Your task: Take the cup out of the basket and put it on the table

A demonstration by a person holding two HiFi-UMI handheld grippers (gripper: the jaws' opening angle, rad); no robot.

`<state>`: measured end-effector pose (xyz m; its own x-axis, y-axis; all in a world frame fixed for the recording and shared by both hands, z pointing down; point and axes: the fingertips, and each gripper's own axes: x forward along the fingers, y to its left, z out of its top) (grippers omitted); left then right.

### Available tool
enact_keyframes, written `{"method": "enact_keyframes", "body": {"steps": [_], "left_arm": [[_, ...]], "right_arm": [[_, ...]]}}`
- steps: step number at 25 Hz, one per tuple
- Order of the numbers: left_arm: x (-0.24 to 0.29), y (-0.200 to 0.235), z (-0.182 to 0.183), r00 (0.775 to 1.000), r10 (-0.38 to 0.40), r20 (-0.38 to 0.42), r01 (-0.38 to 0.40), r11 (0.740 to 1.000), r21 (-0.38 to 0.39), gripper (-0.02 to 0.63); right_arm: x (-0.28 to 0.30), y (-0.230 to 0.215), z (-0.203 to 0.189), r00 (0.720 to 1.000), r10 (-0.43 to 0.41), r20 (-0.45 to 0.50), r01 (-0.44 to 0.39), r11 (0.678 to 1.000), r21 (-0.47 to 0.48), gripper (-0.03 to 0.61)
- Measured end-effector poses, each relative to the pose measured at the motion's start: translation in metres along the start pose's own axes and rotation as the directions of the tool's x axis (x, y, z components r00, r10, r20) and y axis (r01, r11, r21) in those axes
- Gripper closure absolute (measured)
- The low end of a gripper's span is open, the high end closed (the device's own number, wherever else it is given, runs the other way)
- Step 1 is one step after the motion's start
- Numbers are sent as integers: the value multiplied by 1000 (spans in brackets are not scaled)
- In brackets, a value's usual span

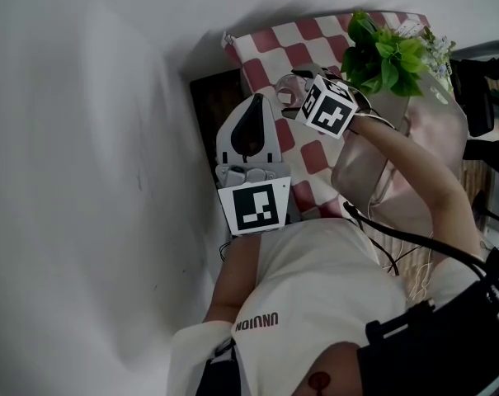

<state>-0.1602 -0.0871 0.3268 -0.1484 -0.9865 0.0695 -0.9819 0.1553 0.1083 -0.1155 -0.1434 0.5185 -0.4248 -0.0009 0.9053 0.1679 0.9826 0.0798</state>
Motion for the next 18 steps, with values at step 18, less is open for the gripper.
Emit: {"method": "enact_keyframes", "body": {"steps": [18], "left_arm": [[-6, -4, 4, 1000, 0, 4, 0, 1000, 14, 604]], "right_arm": [[-21, 2, -1, 1000, 16, 3, -16, 1000, -21, 170]]}}
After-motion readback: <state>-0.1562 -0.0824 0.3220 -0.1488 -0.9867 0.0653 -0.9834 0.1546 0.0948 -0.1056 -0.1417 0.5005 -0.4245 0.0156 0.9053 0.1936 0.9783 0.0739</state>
